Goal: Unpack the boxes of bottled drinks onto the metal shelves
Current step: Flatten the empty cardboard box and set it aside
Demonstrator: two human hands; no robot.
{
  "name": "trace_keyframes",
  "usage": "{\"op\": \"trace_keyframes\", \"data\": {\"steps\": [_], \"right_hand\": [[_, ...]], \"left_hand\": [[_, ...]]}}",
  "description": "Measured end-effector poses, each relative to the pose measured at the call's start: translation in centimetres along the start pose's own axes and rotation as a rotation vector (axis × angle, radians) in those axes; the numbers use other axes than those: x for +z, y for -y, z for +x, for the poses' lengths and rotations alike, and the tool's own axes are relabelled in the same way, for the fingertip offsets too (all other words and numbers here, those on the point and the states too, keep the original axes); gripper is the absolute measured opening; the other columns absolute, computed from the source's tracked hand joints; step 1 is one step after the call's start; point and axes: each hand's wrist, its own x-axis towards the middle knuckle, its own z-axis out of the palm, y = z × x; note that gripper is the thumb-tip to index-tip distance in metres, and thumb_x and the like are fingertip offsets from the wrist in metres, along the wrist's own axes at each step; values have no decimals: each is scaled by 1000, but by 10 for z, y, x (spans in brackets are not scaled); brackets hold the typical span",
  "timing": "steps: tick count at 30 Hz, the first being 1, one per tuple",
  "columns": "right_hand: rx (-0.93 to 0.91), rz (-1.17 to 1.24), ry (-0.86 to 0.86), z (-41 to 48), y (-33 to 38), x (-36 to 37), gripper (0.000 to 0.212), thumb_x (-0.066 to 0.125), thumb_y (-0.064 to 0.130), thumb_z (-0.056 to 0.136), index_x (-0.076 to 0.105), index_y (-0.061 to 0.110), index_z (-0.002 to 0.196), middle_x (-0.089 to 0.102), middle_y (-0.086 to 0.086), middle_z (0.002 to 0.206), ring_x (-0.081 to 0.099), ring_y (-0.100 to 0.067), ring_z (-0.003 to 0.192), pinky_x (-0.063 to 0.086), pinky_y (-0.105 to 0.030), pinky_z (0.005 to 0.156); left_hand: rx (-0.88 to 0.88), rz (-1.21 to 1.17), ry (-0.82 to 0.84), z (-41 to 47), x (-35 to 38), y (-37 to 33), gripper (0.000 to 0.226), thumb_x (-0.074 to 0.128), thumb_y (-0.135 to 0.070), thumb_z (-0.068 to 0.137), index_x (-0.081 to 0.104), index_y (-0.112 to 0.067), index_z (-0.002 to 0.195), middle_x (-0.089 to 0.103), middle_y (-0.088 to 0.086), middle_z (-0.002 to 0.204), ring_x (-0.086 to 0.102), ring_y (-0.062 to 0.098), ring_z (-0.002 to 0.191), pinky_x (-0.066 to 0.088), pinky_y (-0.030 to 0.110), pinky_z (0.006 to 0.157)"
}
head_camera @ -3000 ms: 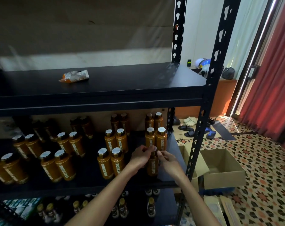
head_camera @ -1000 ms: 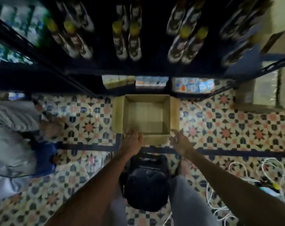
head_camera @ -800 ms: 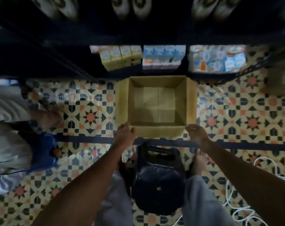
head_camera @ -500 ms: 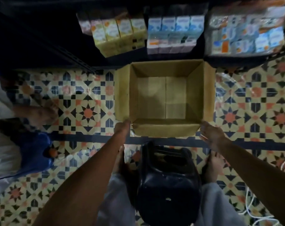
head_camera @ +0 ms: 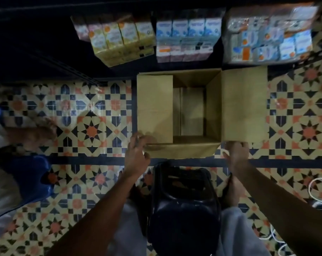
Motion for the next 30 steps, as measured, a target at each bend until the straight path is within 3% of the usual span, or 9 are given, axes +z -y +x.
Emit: {"op": "trace_keyframes", "data": {"steps": [4, 8, 10, 12, 17, 20, 24, 27, 30], "right_hand": [[-505, -657, 130, -9, -28, -17, 73, 55, -12, 87, 34, 16, 151, 46, -7, 143, 48, -23, 125, 48, -32, 93], [-785, -1165, 415, 19, -43, -39, 110, 56, -11, 86, -5, 47, 158, 12, -7, 168, 14, -30, 154, 36, -34, 113], [-742, -1148, 479, 22, -35, -38, 111, 55, -13, 86, -7, 46, 157, 22, -12, 165, 33, -37, 145, 42, -35, 111], [-685, -1069, 540, 14, -27, -38, 113, 54, -19, 83, -6, 40, 158, 36, -5, 156, 64, -29, 111, 52, -20, 89], [-561, -957, 506, 5, -21, -38, 104, 55, -19, 82, 7, 32, 160, 60, 9, 113, 62, -5, 79, 48, -9, 70], [-454, -869, 592, -1, -3, -35, 96, 44, -24, 86, 15, 30, 160, 60, -6, 125, 66, -22, 109, 47, -15, 75], [-201, -581, 706, -7, 31, -36, 64, 43, -15, 99, 37, 20, 152, 31, -21, 158, 37, -36, 143, 44, -7, 81], [-221, -676, 704, -9, 39, -29, 44, 59, 6, 99, 54, 23, 139, 54, -1, 143, 54, -18, 130, 46, -21, 101], [-298, -579, 442, -5, 35, -11, 20, 61, 33, 99, 69, 22, 113, 68, 2, 117, 63, -12, 110, 46, -10, 82]], "left_hand": [[22, 53, 36, 2, -1, 7, 72, 63, 6, 73, 48, -20, 138, 26, 0, 155, 48, 31, 131, 57, 43, 88], [74, 69, 79, 1, -2, 13, 82, 60, 12, 74, 43, -19, 147, 20, 3, 159, 53, 34, 127, 58, 36, 77], [90, 181, 111, 0, -3, 19, 88, 58, 12, 75, 37, -26, 152, 14, 2, 162, 57, 37, 121, 58, 41, 74], [128, 273, 145, -1, -4, 28, 92, 56, 13, 77, 30, -29, 154, 9, 1, 164, 56, 38, 120, 58, 46, 75], [147, 383, 193, 7, -7, 40, 95, 64, 10, 75, 31, -29, 154, 13, 9, 162, 58, 39, 114, 57, 48, 83], [153, 391, 251, 12, -13, 37, 95, 69, 5, 77, 30, -33, 154, 15, 10, 163, 50, 42, 127, 54, 50, 92], [131, 411, 396, 19, -27, 33, 85, 71, -21, 86, 24, -43, 154, 15, 6, 164, 39, 37, 139, 39, 51, 108], [-1, 69, 347, 24, -37, 16, 50, 54, -76, 81, 61, -50, 123, 58, -3, 135, 57, 22, 120, 49, 40, 97], [-282, -256, 258, 38, -37, -3, 55, 48, -70, 90, 65, -28, 121, 68, 0, 115, 59, 14, 97, 44, 29, 78]]}}
